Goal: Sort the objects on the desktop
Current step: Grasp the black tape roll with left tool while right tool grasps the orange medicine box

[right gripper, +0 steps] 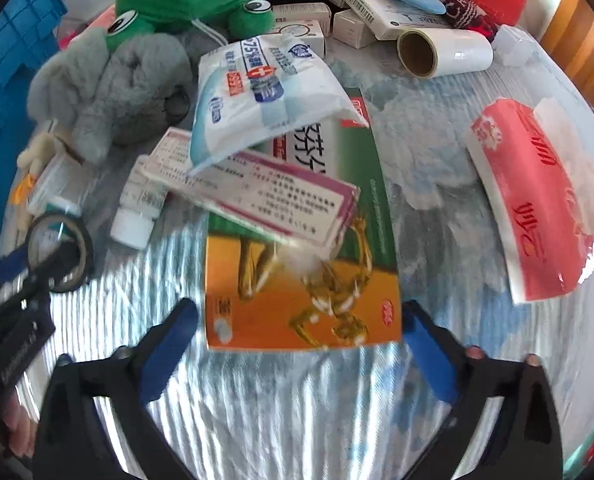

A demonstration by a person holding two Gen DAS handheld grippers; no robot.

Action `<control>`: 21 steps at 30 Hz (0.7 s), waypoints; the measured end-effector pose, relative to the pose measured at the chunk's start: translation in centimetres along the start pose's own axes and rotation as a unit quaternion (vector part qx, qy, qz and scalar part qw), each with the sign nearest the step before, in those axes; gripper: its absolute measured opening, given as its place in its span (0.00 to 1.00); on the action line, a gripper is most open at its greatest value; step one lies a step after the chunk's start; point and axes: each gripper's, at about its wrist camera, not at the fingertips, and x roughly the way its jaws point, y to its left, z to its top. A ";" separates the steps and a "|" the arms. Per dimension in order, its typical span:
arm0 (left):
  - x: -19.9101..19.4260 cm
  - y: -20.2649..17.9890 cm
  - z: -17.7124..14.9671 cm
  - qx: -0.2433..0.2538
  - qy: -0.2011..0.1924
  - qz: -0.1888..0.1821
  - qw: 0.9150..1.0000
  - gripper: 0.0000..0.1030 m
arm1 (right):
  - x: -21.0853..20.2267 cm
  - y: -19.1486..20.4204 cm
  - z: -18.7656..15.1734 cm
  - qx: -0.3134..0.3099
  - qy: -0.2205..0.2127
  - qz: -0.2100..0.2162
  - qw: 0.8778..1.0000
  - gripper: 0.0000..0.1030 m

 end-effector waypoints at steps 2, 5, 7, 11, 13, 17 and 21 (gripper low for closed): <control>-0.3 -0.1 -0.2 0.000 -0.003 0.000 1.000 0.36 | 0.2 0.7 0.4 -0.011 -0.009 -0.015 1.000 1.00; -1.1 0.0 -0.5 0.000 -0.006 -0.008 1.000 0.36 | -0.7 2.1 0.6 -0.043 -0.013 -0.037 0.998 0.84; -1.7 0.0 -0.7 0.000 -0.009 -0.008 1.000 0.35 | -1.4 2.5 0.5 -0.053 -0.010 -0.040 0.998 0.84; -3.5 -0.2 -0.8 -0.004 -0.025 -0.018 1.000 0.35 | -4.4 2.9 0.8 -0.048 -0.034 -0.024 0.998 0.84; -4.8 -0.4 -0.7 -0.006 -0.035 -0.024 0.999 0.35 | -6.1 3.4 0.8 -0.047 -0.045 -0.013 0.998 0.84; -7.5 -0.9 -0.3 -0.001 -0.061 -0.034 0.998 0.35 | -8.5 1.5 -1.1 -0.044 -0.075 -0.004 0.996 0.84; -9.6 -1.3 0.0 0.003 -0.081 -0.041 0.996 0.35 | -10.4 -0.9 -2.4 -0.042 -0.098 -0.009 0.994 0.84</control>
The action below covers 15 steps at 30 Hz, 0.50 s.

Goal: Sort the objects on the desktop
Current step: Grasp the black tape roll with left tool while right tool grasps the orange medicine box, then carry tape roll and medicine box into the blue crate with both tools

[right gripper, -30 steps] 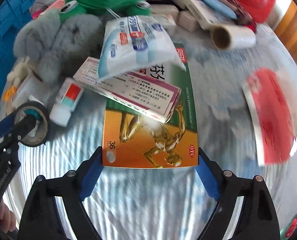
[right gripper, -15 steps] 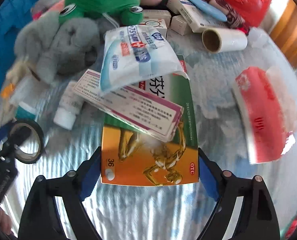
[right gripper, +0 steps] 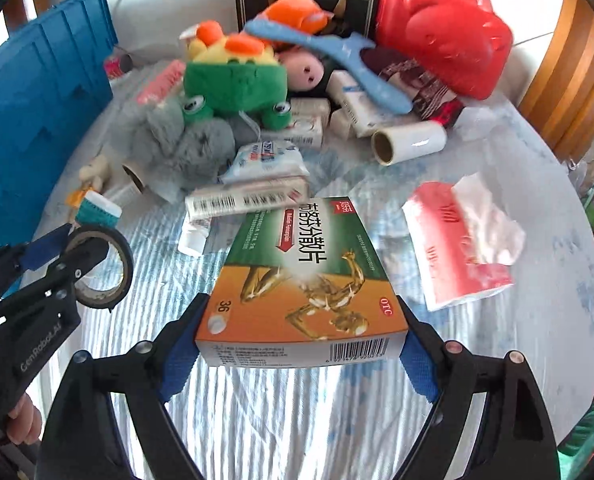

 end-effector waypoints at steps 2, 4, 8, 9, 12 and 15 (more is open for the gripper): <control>-1.0 -0.2 0.2 0.001 -0.009 -0.003 1.000 0.35 | -1.2 -0.7 -0.3 0.008 -0.011 -0.001 1.000 0.84; -2.0 -0.5 0.3 0.003 -0.016 -0.006 1.000 0.35 | -2.6 -1.2 -0.5 0.015 -0.022 0.001 1.000 0.84; -4.1 -0.5 0.8 0.001 -0.035 -0.006 0.999 0.35 | -5.6 -1.1 -0.4 0.019 -0.047 0.018 0.999 0.84; -4.7 -0.4 1.0 0.000 -0.041 -0.004 0.999 0.35 | -6.2 -0.9 -0.3 0.017 -0.053 0.020 0.998 0.84; -6.9 0.1 1.7 -0.005 -0.063 0.007 0.998 0.35 | -8.3 0.0 0.4 0.005 -0.078 0.032 0.996 0.84; -8.9 0.9 2.2 -0.013 -0.080 0.023 0.996 0.35 | -10.6 1.4 1.4 -0.014 -0.107 0.051 0.993 0.84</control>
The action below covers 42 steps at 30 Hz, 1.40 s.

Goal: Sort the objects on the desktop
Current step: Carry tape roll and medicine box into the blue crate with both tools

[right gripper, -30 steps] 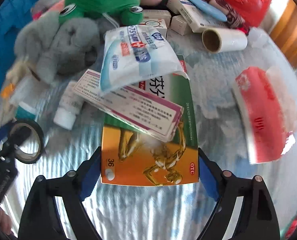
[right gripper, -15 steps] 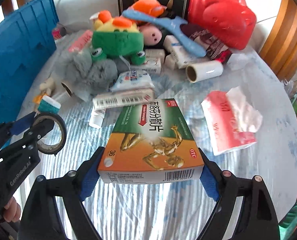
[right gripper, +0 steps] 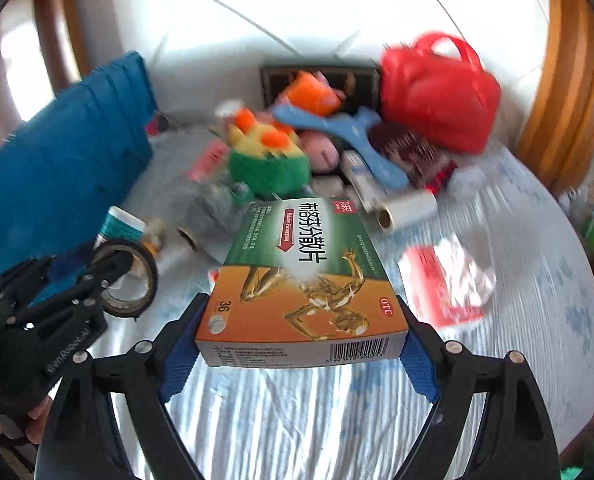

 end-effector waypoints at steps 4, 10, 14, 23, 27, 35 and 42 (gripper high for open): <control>-3.2 1.7 1.2 -0.020 -0.032 0.035 0.999 0.35 | -2.4 2.4 1.8 -0.032 -0.036 0.036 0.998 0.84; -8.6 5.8 2.9 -0.056 -0.086 0.095 0.990 0.35 | -5.9 7.1 4.4 -0.080 -0.095 0.094 0.988 0.84; -12.4 9.7 3.9 -0.083 -0.123 0.134 0.980 0.35 | -7.9 11.6 6.2 -0.112 -0.128 0.125 0.977 0.84; -18.0 23.6 4.4 -0.126 -0.173 0.216 0.953 0.36 | -9.0 24.8 9.1 -0.140 -0.174 0.194 0.955 0.84; -18.1 30.8 3.6 -0.145 -0.156 0.248 0.945 0.36 | -7.2 31.4 9.6 -0.151 -0.164 0.213 0.951 0.84; -16.1 40.2 1.7 -0.167 -0.115 0.259 0.944 0.36 | -4.3 41.1 9.6 -0.171 -0.142 0.220 0.950 0.84; -15.4 42.5 1.4 -0.164 -0.107 0.242 0.950 0.36 | -3.3 43.7 9.7 -0.170 -0.133 0.200 0.956 0.84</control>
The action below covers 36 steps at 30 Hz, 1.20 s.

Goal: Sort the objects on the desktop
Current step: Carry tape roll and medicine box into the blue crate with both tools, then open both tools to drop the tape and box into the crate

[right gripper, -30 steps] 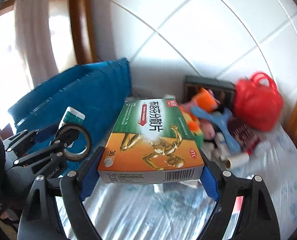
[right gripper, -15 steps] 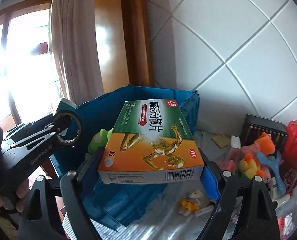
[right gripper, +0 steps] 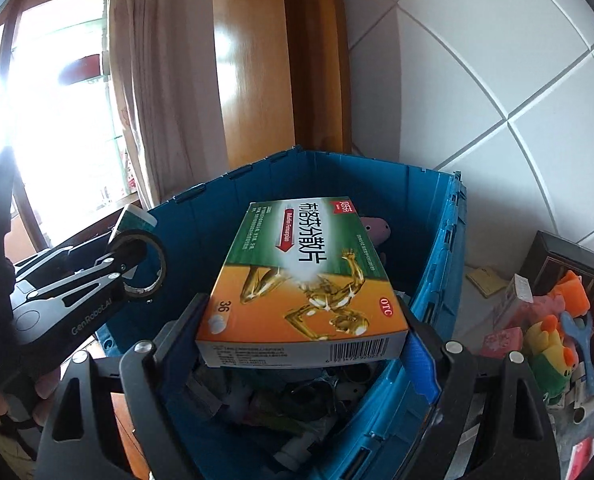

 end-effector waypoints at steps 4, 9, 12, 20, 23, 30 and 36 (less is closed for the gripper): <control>0.9 0.7 0.0 -0.004 0.006 -0.005 1.000 0.39 | 0.5 0.3 0.5 0.000 0.003 -0.012 1.000 0.84; 0.9 0.9 -0.5 -0.003 0.010 -0.010 1.000 0.68 | 0.0 0.5 0.7 0.002 -0.008 -0.030 1.000 0.92; 0.7 0.9 -0.9 -0.003 0.012 -0.013 1.000 0.72 | -0.3 0.5 0.6 0.002 -0.007 -0.044 0.999 0.99; -0.7 1.1 -1.2 -0.006 0.008 -0.009 1.000 0.74 | -2.3 -0.1 0.1 0.007 -0.012 -0.067 0.998 1.00; -1.6 1.0 -1.2 -0.007 0.000 -0.011 1.000 0.77 | -3.7 -0.9 -0.2 0.011 -0.019 -0.076 0.997 1.00; -3.2 -0.4 -0.8 0.001 -0.013 -0.016 1.000 0.77 | -6.7 -3.2 -1.4 0.031 -0.028 -0.096 0.995 1.00; -3.9 -2.6 -1.0 0.012 -0.006 -0.025 1.000 0.78 | -9.1 -5.8 -2.8 0.053 -0.030 -0.114 0.992 1.00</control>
